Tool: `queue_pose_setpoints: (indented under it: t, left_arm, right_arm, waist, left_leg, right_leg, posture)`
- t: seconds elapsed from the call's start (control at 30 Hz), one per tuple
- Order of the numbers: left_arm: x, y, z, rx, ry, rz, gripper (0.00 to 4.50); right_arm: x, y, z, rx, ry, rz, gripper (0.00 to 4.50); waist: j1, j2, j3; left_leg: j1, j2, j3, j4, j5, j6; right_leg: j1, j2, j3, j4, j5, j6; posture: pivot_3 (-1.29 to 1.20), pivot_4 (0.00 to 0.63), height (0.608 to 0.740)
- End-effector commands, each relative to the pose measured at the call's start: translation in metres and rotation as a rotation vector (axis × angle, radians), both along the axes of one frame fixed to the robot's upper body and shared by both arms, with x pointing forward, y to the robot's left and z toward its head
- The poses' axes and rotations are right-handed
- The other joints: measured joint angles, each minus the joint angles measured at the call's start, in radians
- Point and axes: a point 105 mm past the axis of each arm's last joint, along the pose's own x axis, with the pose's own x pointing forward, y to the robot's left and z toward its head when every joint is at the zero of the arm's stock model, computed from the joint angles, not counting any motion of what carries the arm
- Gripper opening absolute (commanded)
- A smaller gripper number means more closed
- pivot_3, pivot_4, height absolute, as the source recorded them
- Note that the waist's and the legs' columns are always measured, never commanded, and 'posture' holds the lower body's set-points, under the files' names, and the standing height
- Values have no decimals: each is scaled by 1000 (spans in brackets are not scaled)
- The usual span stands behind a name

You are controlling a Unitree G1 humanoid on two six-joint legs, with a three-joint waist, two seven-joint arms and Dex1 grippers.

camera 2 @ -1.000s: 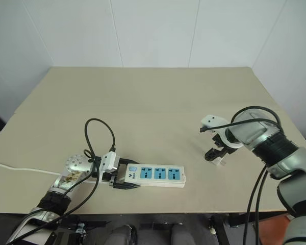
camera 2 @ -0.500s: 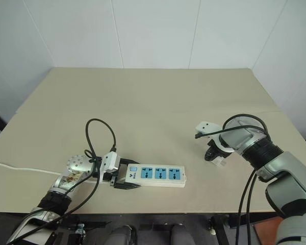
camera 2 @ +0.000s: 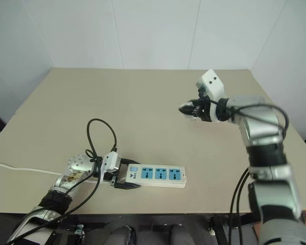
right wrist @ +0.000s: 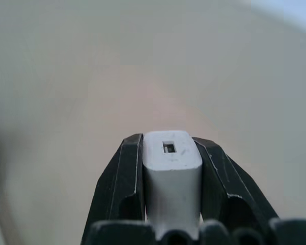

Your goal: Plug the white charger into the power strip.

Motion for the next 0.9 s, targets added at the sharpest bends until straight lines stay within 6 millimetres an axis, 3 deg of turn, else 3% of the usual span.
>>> queue_pose_setpoints:
  t: [0.03, 0.1, 0.3, 0.6, 0.9]
  left_arm:
    - [0, 3, -10, 52, 20, 6, 3319]
    - [2, 4, -10, 52, 20, 12, 3319]
    - [4, 6, -10, 45, 31, 37, 3319]
    - [4, 9, -9, 55, 50, 60, 3319]
    - [3, 8, -10, 58, 60, 65, 3319]
  right_arm:
    - [-26, 10, 3, 163, -80, 128, 1125]
    - [-42, 22, -12, 185, -77, 243, 1125]
    - [-65, 49, -39, 237, -70, 420, 1125]
    - [-78, 75, -45, 354, -50, 551, 1125]
    - [-84, 95, -79, 307, -56, 596, 1125]
  waist:
    - [2, 0, 0]
    - [1, 1, 0]
    - [-14, 2, -1]
    - [-13, 3, -1]
    - [-13, 3, -1]
  left_leg:
    - [0, 0, 0, 0, 0, 0]
    - [0, -1, 1, 1, 0, 0]
    - [6, 0, 1, 2, 0, 0]
    - [11, 0, 1, 2, 0, 0]
    - [11, 0, 1, 2, 0, 0]
  right_leg:
    - [0, 0, 1, 0, 0, 0]
    - [-1, 0, 1, 1, 1, -1]
    - [5, 0, 2, 1, 1, 1]
    - [12, 1, 1, -1, -2, 6]
    - [12, 1, 1, -2, -3, 6]
  posture:
    - [0, 150, 740]
    - [0, 150, 740]
    - [0, 150, 740]
    - [0, 150, 740]
    - [0, 150, 740]
